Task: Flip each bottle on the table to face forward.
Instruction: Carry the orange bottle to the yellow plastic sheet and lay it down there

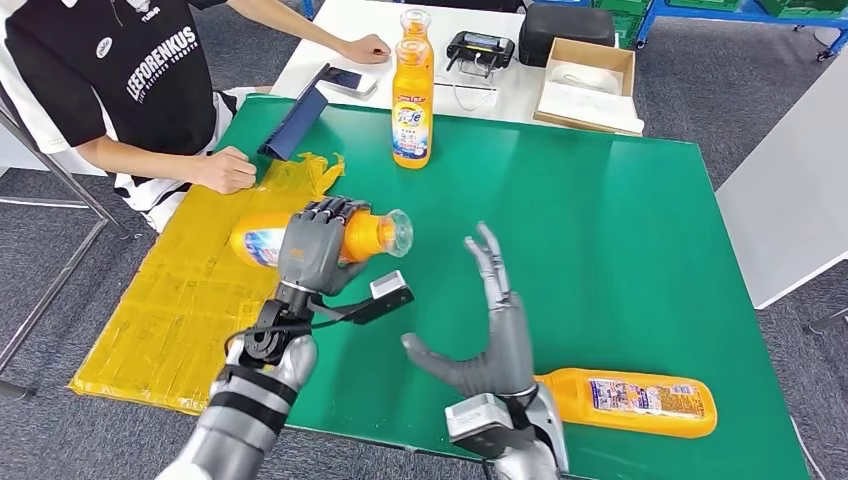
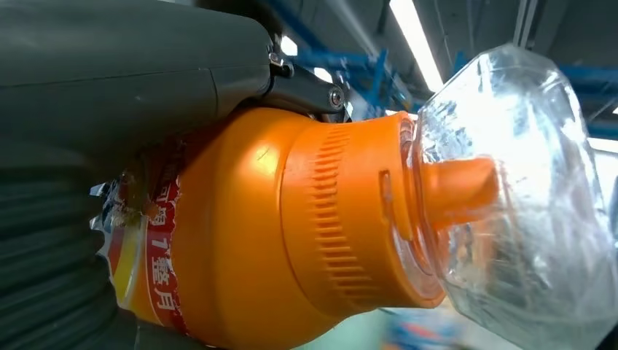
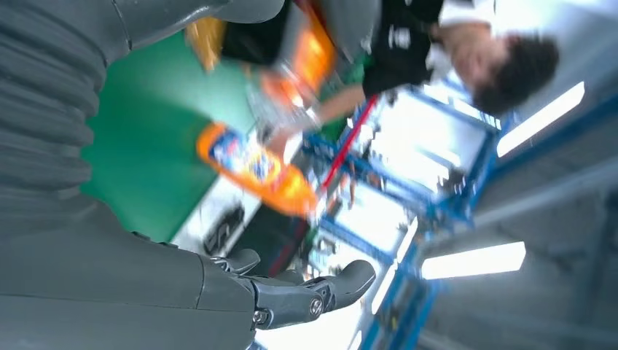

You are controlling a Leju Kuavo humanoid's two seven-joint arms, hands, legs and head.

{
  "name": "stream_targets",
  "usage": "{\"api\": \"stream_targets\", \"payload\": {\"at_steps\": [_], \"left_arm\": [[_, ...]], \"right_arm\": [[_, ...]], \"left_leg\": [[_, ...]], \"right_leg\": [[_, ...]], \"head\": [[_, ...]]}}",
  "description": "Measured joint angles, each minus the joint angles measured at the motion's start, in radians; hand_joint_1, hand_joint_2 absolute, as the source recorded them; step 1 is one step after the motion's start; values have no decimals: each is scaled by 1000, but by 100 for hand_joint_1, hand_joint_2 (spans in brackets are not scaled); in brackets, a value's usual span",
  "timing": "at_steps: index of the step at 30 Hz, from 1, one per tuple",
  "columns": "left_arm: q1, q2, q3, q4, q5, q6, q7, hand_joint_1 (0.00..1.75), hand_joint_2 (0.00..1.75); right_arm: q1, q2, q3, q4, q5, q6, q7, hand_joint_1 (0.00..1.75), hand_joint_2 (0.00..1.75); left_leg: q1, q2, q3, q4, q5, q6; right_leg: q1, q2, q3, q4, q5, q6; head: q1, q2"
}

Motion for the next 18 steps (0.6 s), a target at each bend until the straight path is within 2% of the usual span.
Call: {"api": "stream_targets", "payload": {"at_steps": [3, 5, 8, 13, 18], "left_arm": [[-80, 62, -33, 158, -108, 55, 173, 175, 175], [-129, 110, -97, 265, -114, 87, 297, 175, 175], [-183, 171, -201, 396, -115, 112, 410, 175, 175], [-228, 230, -313, 534, -116, 103, 461, 175, 175], [-245, 257, -335, 641, -116, 100, 483, 175, 175]], "right_arm": [[6, -16, -17, -42, -2, -17, -4, 0, 175], [8, -25, -24, -58, -1, -31, -10, 0, 175], [8, -37, -31, -71, 5, -52, -18, 0, 175], [8, -54, -35, -83, 40, -93, -22, 0, 175], [2, -73, -36, -93, 79, -140, -19, 0, 175]], "left_leg": [[0, 1, 0, 0, 0, 0], [0, 3, 0, 0, 0, 0], [0, 3, 0, 0, 0, 0], [0, 4, 0, 0, 0, 0], [0, 4, 0, 0, 0, 0]], "right_leg": [[0, 0, 0, 0, 0, 0], [0, 0, 0, 0, 0, 0], [0, 0, 0, 0, 0, 0], [0, 1, 0, 1, 0, 0], [0, 1, 0, 0, 0, 0]], "head": [[0, 0], [0, 0], [0, 0], [0, 0], [0, 0]]}}
